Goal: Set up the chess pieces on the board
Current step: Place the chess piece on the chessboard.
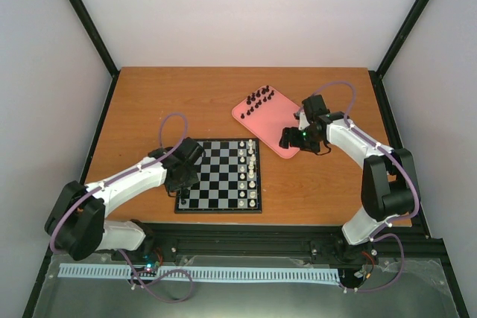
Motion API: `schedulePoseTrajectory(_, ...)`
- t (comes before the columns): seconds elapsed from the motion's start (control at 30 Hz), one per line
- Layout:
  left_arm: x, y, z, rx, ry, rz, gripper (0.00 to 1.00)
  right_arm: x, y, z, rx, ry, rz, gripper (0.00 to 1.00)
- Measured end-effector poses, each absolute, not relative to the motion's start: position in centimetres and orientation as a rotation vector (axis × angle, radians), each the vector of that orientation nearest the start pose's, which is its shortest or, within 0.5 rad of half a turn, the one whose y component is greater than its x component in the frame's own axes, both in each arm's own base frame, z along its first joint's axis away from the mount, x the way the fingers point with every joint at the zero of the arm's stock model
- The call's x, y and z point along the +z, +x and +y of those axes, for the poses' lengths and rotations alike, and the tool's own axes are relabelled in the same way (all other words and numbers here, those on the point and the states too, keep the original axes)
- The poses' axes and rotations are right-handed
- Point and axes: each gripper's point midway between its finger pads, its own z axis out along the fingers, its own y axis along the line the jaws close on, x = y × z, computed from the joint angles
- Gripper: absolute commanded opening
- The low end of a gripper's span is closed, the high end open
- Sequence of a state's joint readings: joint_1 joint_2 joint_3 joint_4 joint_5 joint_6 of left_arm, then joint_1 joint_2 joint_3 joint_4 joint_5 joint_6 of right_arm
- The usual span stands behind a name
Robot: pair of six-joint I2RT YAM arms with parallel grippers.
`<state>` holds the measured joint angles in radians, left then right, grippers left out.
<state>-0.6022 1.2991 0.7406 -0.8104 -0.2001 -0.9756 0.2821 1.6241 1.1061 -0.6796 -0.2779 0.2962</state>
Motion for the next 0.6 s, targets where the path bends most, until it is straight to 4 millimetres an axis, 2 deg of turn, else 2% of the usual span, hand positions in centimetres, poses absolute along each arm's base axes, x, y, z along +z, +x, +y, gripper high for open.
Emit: schedulePoseTrajectory(0.6, 5.05, 21.81, -10.42, 0.015, -0.561, 2.79, 0.01, 8.12, 33.54, 14.81, 0.541, -0.057, 2.829, 1.0)
